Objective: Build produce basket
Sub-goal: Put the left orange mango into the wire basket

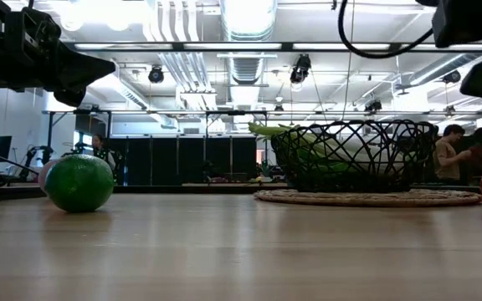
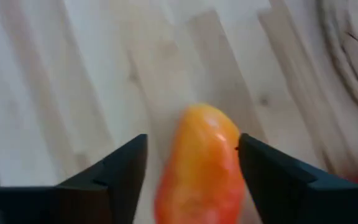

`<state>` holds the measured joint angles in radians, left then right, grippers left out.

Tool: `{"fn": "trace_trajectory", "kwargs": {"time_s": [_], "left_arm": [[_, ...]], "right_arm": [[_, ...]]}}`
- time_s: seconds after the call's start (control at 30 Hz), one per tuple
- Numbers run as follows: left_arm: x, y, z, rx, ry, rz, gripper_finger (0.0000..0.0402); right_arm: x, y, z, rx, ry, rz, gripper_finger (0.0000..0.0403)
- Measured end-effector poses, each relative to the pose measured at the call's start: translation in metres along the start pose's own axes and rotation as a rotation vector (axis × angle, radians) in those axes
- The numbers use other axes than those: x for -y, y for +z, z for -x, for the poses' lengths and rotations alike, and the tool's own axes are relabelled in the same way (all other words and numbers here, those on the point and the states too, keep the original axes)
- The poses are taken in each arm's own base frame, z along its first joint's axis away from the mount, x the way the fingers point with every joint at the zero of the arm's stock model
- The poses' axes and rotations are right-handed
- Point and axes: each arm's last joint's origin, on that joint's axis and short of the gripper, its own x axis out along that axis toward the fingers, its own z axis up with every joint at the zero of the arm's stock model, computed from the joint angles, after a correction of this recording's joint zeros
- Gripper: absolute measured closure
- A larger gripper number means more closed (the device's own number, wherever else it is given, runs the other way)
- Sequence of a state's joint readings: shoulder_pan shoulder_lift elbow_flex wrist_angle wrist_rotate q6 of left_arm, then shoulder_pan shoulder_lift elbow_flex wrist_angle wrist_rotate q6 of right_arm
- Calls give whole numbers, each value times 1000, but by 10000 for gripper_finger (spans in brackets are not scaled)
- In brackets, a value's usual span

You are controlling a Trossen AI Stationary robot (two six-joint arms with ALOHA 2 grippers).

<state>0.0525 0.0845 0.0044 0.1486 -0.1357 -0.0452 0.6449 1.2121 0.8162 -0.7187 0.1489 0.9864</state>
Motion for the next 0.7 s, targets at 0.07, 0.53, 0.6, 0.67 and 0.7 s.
{"fn": "trace_trajectory", "kwargs": {"time_s": [0.07,0.53,0.6,0.67,0.7], "left_arm": [[0,0,0,0,0,0,402],[0,0,0,0,0,0,402],[0,0,0,0,0,0,402],[0,0,0,0,0,0,402],[0,0,0,0,0,0,402]], "right_arm": [[4,-2,0,-25,-38,-12,134],[0,-11,-23,-139,-88,6,51],[-2,-14,-34,-190,-112,32,57],[-2,-16,-45,-223,-148,46,67],[-2,-17,-50,-236,-167,52,73]]}}
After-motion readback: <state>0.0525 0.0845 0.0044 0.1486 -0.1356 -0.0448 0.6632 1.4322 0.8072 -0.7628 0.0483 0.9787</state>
